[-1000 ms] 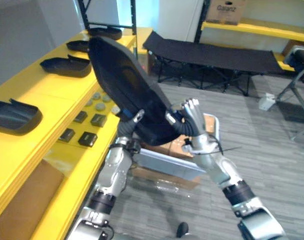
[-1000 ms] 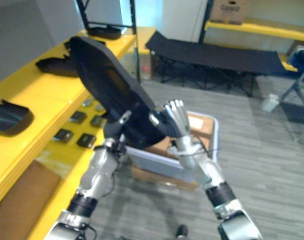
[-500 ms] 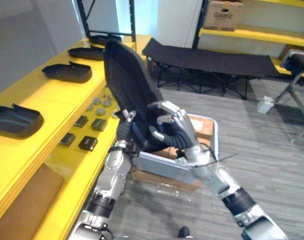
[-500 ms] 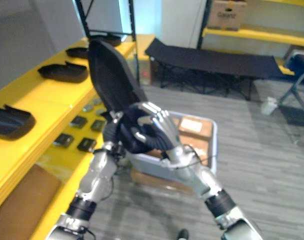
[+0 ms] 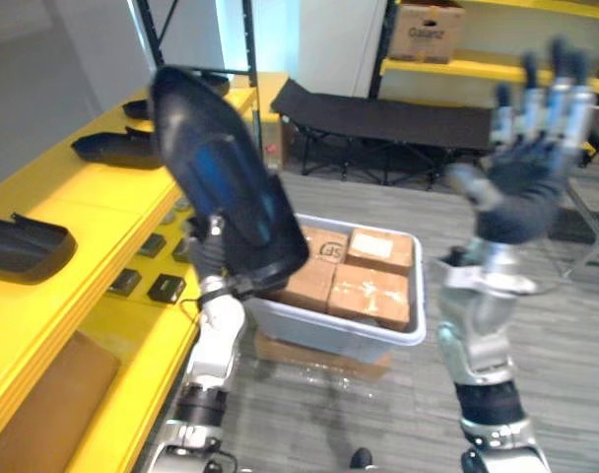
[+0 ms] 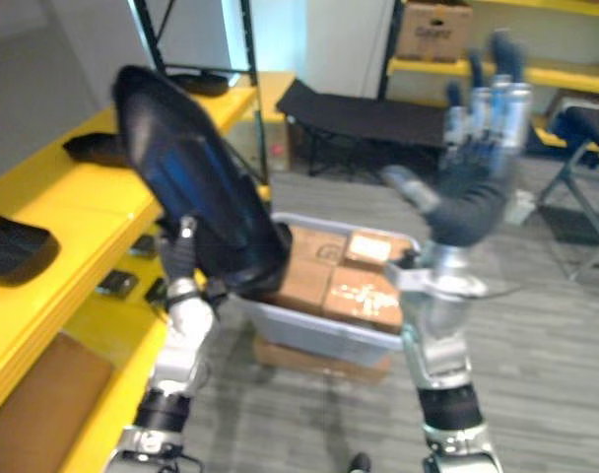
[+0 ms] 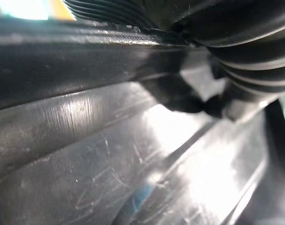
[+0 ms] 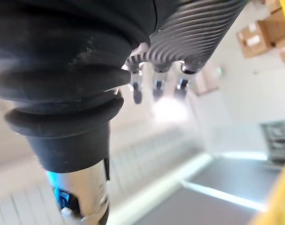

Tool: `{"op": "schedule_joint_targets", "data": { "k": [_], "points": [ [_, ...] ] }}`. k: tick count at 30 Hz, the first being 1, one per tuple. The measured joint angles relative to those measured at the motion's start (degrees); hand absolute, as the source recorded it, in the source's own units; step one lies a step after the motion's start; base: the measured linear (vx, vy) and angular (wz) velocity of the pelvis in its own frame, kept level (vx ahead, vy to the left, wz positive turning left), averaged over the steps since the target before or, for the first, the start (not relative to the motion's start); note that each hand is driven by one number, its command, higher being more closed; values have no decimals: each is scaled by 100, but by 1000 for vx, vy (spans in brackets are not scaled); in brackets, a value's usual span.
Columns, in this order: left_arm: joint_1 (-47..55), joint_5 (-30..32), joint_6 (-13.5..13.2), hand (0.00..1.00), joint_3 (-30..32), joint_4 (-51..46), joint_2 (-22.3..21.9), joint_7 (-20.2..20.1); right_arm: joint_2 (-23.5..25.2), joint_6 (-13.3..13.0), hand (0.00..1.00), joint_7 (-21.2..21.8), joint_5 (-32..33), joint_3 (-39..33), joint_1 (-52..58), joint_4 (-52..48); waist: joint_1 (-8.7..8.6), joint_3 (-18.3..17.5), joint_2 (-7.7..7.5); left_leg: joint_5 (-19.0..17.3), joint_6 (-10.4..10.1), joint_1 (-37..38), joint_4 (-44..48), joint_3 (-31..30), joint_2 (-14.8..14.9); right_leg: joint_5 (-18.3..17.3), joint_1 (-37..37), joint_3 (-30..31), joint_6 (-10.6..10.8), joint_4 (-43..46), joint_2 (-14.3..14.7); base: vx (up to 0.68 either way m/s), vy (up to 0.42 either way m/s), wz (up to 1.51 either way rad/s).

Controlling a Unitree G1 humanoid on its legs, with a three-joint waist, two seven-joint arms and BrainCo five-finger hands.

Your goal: Walk over and take plastic housings, then place them on the shelf

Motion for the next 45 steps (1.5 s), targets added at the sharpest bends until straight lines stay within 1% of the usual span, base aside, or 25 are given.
{"op": "schedule_joint_targets", "data": {
  "k": [1,3,4,6,8,9,11,14,16,19,22,23,24,26,27,29,30,32,33,35,36,38,40,42,45],
  "points": [
    [134,161,-4,100,67,-67,-5,168,164,4,0,101,274,-239,396,-53,-14,-4,5,5,-7,29,-40,34,0,-9,-2,19,8,-2,3,-4,19,-7],
    [245,292,-27,100,126,-130,-16,310,401,66,0,184,526,-428,931,-24,-31,-8,14,3,-9,27,-46,88,2,-23,-29,44,6,-14,3,-12,18,-9],
    [352,391,-137,100,165,-205,-18,392,610,171,0,171,580,-477,1363,27,-63,-11,21,2,-9,21,-58,121,1,-36,-65,79,4,-30,6,-17,21,-15],
    [633,390,-429,100,168,-487,-47,398,914,388,0,76,581,-464,1912,251,-176,-17,31,0,-12,16,-86,161,0,-59,-118,143,-8,-45,11,-6,17,-15],
    [1002,238,-1049,100,-30,-866,-222,259,1190,660,0,-52,834,-488,2525,907,-305,-22,41,-4,-15,21,-134,265,-4,-67,-172,191,-2,-46,8,10,26,-12],
    [1090,163,-1168,100,-123,-977,-257,212,1245,692,0,-52,970,-495,2661,1094,-314,-27,54,-9,-14,15,-135,283,-4,-70,-194,211,2,-46,9,17,28,-14],
    [1372,-74,-1521,100,-401,-1172,-277,-88,1417,878,0,-159,927,-620,3114,1434,-332,-41,166,-42,-20,8,-134,346,-2,-60,-258,306,16,-20,21,35,27,-18],
    [1583,-559,-1677,100,-501,-1173,-281,-467,1420,928,0,-160,831,-819,3294,1553,-395,-78,264,-65,-29,22,-135,397,5,-50,-268,326,39,1,34,38,30,-8],
    [1703,-761,-1725,100,-421,-1195,-271,-524,1413,914,0,-153,641,-861,3251,1561,-395,-71,257,-65,-29,17,-134,381,14,-50,-266,314,39,-2,43,0,0,0],
    [1945,-790,-1725,100,-61,-1454,-257,-481,1415,904,0,-61,548,-791,2993,1561,-357,-55,239,-76,-16,-62,-121,249,5,-124,-210,178,45,-49,18,-54,8,22],
    [2035,-730,-1726,100,461,-2062,-225,-172,1337,894,0,-21,413,-470,2518,1595,-111,-49,244,-24,7,-217,-131,-161,-60,-160,-85,-215,49,-49,-67,-30,21,70],
    [2070,-727,-1725,100,717,-2364,-228,-31,1267,901,0,-20,264,-208,2259,1668,8,-45,252,8,25,-297,-123,-375,-102,-174,-17,-431,79,-48,-107,-6,20,66],
    [2112,-720,-1724,100,859,-2524,-229,27,1217,912,0,-14,168,-53,2129,1722,77,-43,255,26,25,-336,-127,-466,-123,-174,23,-535,101,-46,-125,9,31,94],
    [2333,-658,-1724,100,1537,-3026,-236,182,1036,1068,0,102,-248,507,1641,2003,416,-33,247,100,48,-409,-125,-911,-209,-201,235,-987,158,-1,-186,54,43,99],
    [2408,-659,-1724,100,1718,-3111,-244,183,1008,1137,0,101,-343,620,1535,2068,509,-32,247,120,51,-442,-112,-1032,-230,-203,291,-1100,162,0,-198,56,42,98],
    [2719,-660,-1725,100,2360,-3358,-334,135,935,1268,0,95,-482,840,1160,2257,888,4,216,129,65,-584,-25,-1489,-317,-204,498,-1576,163,0,-223,32,45,101],
    [2798,-661,-1725,100,2510,-3395,-373,103,938,1287,0,94,-478,868,1090,2304,991,13,197,136,74,-586,-32,-1596,-339,-204,559,-1658,163,0,-227,37,57,93],
    [3150,-697,-1743,100,2965,-3453,-511,4,940,1369,0,97,-463,993,916,2326,1278,34,78,145,90,-579,-34,-1926,-449,-234,800,-1951,201,0,-279,31,89,84],
    [3309,-722,-1746,100,3125,-3461,-523,-119,958,1406,0,98,-463,1065,834,2327,1390,56,8,138,102,-580,-32,-1986,-509,-299,862,-2021,287,0,-333,15,72,54],
    [3446,-764,-1751,100,3267,-3469,-578,-237,967,1453,0,125,-453,1218,734,2326,1450,67,-92,123,122,-584,-11,-2016,-544,-336,898,-2067,325,1,-373,1,43,14],
    [3503,-865,-1755,100,3340,-3472,-699,-383,987,1537,0,229,-456,1341,672,2323,1450,60,-154,91,140,-593,5,-1984,-570,-370,885,-2056,313,2,-386,-9,54,-5],
    [3555,-983,-1754,100,3324,-3471,-713,-425,986,1638,0,315,-452,1484,657,2323,1444,73,-189,1,151,-644,111,-1903,-562,-478,861,-2006,315,4,-400,-25,34,-23],
    [3571,-981,-1755,100,3336,-3476,-718,-453,961,1716,0,469,-444,1578,677,2325,1431,96,-151,-116,151,-673,280,-1786,-486,-515,784,-1860,284,86,-359,-21,21,-36],
    [3651,-902,-1747,100,3332,-3480,-729,-414,900,1876,0,759,-445,1610,694,2324,1374,132,-98,-183,118,-667,417,-1710,-382,-600,754,-1743,262,214,-303,-4,12,-29],
    [3642,-776,-1747,100,3303,-3483,-726,-404,725,1946,0,995,-457,1608,708,2315,1274,154,-76,-184,117,-711,503,-1681,-348,-642,890,-1947,265,229,-266,17,-27,20]
  ]
}}
